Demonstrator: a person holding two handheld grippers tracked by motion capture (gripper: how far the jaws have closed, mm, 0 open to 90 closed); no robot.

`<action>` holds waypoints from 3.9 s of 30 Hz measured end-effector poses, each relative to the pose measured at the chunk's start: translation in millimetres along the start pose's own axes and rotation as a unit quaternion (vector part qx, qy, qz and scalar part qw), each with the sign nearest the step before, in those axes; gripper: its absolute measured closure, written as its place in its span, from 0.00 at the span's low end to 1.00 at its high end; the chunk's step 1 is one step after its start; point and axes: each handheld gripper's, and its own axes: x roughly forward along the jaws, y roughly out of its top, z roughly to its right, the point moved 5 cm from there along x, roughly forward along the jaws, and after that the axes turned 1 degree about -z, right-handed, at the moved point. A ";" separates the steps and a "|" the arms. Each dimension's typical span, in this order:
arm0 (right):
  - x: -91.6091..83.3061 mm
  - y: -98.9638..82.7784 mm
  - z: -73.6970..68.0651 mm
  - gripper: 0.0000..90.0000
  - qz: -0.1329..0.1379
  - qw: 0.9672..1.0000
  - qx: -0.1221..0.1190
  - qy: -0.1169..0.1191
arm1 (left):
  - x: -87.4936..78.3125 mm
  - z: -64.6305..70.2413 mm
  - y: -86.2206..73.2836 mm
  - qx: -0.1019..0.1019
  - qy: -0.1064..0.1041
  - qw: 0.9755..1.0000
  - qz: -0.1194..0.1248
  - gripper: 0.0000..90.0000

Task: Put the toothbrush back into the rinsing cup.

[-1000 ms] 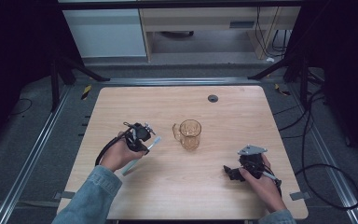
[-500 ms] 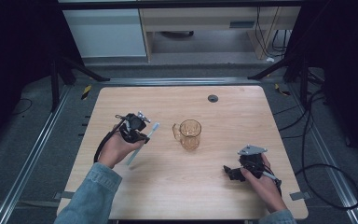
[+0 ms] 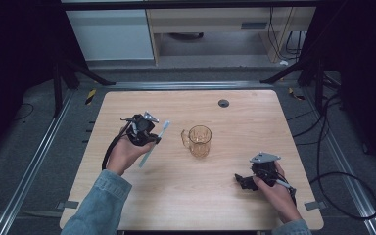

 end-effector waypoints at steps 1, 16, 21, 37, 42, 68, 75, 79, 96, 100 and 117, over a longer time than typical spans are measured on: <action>0.0 0.0 0.0 0.01 0.000 1.000 0.000 0.000 | -0.2 0.0 1.7 -0.004 0.002 1.000 0.007 0.88; -0.5 -0.5 -0.7 0.01 0.001 1.000 -0.005 0.006 | -2.9 6.5 19.4 -0.018 0.009 0.998 0.067 0.88; -0.6 -0.6 -0.9 0.01 0.001 1.000 -0.007 0.007 | -7.4 7.9 22.4 -0.020 0.019 0.996 0.088 0.88; -0.7 -0.7 -1.1 0.01 0.000 1.000 -0.009 0.008 | -16.8 7.5 32.7 -0.031 0.045 0.988 0.141 0.88; -0.7 -0.7 -1.4 0.01 0.000 1.000 -0.009 0.009 | -21.1 8.1 37.8 -0.040 0.055 0.982 0.175 0.88; -0.9 -0.8 -3.0 0.01 -0.001 1.000 -0.014 0.016 | -30.8 24.2 64.4 -0.044 0.080 0.959 0.267 0.88; -0.9 -0.8 -3.1 0.01 -0.001 1.000 -0.015 0.016 | -33.0 30.3 68.5 -0.045 0.088 0.950 0.296 0.88; -0.9 -0.8 -3.1 0.01 -0.001 1.000 -0.015 0.017 | -37.8 32.9 71.2 -0.045 0.093 0.942 0.319 0.88; -0.9 -0.8 -3.5 0.01 0.000 1.000 -0.016 0.018 | -50.7 43.3 80.1 -0.045 0.078 0.914 0.395 0.88; -0.8 -0.7 -3.5 0.01 0.000 1.000 -0.017 0.019 | -51.6 45.5 80.8 -0.042 0.083 0.909 0.407 0.88; -0.9 -0.7 -3.7 0.01 0.000 1.000 -0.018 0.019 | -43.2 48.1 70.5 -0.069 0.073 0.887 0.451 0.88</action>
